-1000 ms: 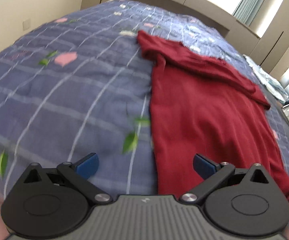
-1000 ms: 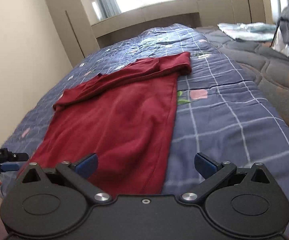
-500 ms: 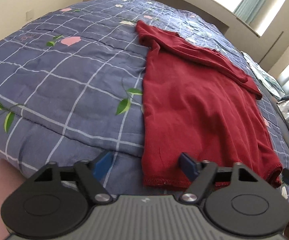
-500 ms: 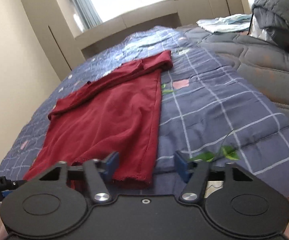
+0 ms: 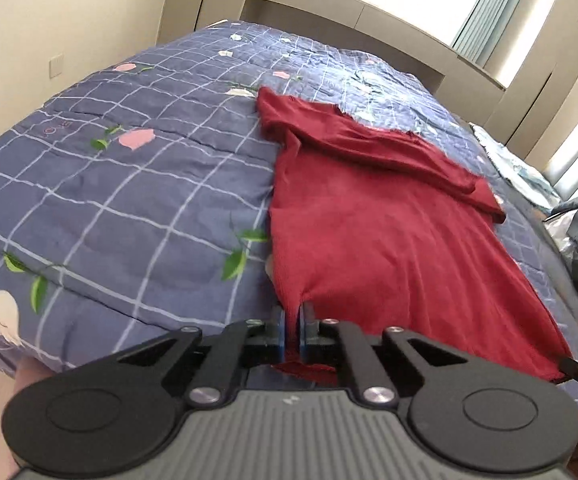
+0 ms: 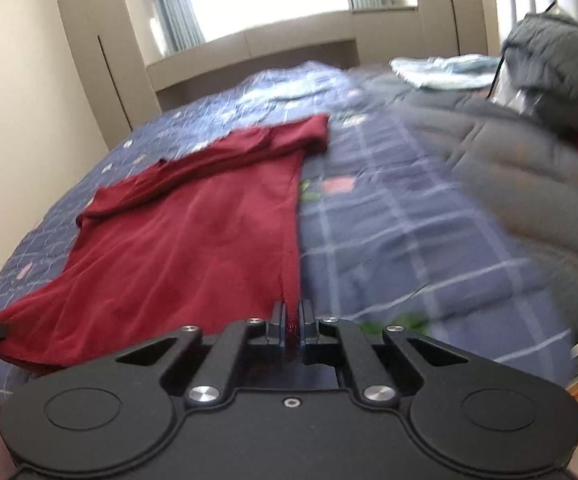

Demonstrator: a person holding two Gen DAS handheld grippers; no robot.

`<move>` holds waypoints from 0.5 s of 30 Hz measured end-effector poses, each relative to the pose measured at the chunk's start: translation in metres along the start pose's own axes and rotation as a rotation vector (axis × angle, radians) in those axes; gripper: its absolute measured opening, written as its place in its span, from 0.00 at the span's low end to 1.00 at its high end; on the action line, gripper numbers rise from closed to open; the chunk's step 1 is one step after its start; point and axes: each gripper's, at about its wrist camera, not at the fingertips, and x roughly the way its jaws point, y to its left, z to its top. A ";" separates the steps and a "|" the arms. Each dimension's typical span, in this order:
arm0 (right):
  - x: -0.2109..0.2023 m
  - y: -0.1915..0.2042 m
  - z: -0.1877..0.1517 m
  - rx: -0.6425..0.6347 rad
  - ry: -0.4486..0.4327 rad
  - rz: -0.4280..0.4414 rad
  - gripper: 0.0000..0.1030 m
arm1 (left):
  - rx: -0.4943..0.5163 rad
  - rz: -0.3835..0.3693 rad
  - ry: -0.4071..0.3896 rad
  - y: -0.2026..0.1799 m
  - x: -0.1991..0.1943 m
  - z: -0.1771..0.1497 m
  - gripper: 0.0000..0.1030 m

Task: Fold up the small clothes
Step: 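Grasp the sweater hem with both grippers to fold it toward the collar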

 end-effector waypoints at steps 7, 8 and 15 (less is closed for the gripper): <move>-0.024 0.004 -0.001 -0.092 -0.002 0.009 0.04 | 0.013 -0.012 0.021 0.004 -0.020 -0.012 0.04; -0.026 0.005 -0.003 -0.097 0.001 0.010 0.04 | 0.013 -0.012 0.024 0.006 -0.023 -0.015 0.04; -0.054 0.012 -0.024 -0.108 0.048 0.009 0.04 | -0.001 -0.010 0.052 0.017 -0.040 -0.041 0.04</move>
